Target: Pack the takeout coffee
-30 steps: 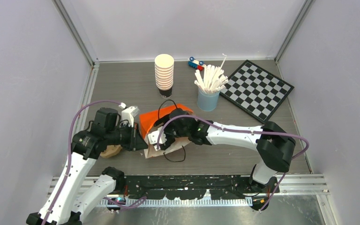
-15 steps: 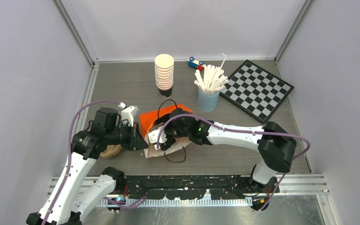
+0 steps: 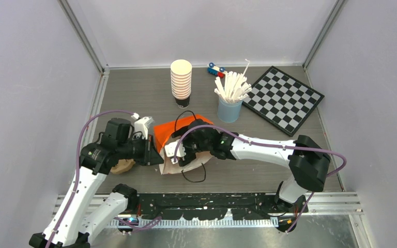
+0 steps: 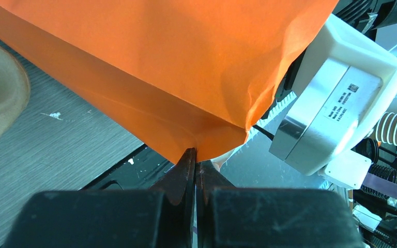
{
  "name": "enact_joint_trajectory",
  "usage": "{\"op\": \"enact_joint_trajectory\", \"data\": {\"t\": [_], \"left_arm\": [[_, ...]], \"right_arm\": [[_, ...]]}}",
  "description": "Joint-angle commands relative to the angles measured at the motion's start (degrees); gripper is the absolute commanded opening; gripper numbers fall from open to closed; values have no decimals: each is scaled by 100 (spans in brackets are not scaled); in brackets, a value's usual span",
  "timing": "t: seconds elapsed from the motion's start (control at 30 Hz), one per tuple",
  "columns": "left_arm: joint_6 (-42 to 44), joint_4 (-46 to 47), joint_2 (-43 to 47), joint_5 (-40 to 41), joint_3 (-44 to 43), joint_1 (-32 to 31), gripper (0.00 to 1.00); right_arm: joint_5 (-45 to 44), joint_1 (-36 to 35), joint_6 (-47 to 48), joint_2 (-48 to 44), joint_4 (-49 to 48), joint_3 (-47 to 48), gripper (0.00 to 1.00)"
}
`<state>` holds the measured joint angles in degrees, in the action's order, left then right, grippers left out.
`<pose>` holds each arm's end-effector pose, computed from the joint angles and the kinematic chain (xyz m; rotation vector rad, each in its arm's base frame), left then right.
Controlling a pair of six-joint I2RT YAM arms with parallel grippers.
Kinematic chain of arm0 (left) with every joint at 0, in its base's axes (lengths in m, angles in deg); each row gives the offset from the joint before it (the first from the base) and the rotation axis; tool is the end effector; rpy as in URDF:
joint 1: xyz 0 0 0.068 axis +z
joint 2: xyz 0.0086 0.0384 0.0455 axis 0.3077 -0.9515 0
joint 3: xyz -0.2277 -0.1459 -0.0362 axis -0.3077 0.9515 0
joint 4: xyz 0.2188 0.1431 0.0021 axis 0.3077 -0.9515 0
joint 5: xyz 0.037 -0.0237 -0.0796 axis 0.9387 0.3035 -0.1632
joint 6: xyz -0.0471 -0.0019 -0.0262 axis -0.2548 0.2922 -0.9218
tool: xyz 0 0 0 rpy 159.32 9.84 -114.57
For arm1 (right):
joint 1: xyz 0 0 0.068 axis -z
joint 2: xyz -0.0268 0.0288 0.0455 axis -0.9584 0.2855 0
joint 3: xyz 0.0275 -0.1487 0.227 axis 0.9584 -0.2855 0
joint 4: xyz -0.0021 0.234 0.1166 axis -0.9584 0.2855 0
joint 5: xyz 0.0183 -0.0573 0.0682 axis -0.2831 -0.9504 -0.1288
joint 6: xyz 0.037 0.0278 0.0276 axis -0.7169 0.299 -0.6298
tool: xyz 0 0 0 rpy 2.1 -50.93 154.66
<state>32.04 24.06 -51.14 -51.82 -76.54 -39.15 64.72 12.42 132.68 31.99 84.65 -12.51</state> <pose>0.1070 -0.0612 0.3246 0.3007 2.4938 -0.9630 0.1668 0.3187 0.2467 -1.8653 1.0164 0.3351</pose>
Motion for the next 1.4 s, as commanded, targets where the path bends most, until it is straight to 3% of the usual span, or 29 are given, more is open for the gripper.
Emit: {"op": "enact_joint_trajectory", "data": {"t": [0.0,0.87,1.13,1.37], "left_arm": [[81,36,2,-19,-181,23,0],[159,10,-58,-17,-256,23,0],[168,10,-68,-19,-249,23,0],[178,1,-102,-9,-275,23,0]], "right_arm": [[23,31,-213,-276,-32,182,84],[-71,38,-470,-433,-23,249,78],[32,26,-489,-491,48,244,67],[237,23,-471,-515,207,314,42]]}}
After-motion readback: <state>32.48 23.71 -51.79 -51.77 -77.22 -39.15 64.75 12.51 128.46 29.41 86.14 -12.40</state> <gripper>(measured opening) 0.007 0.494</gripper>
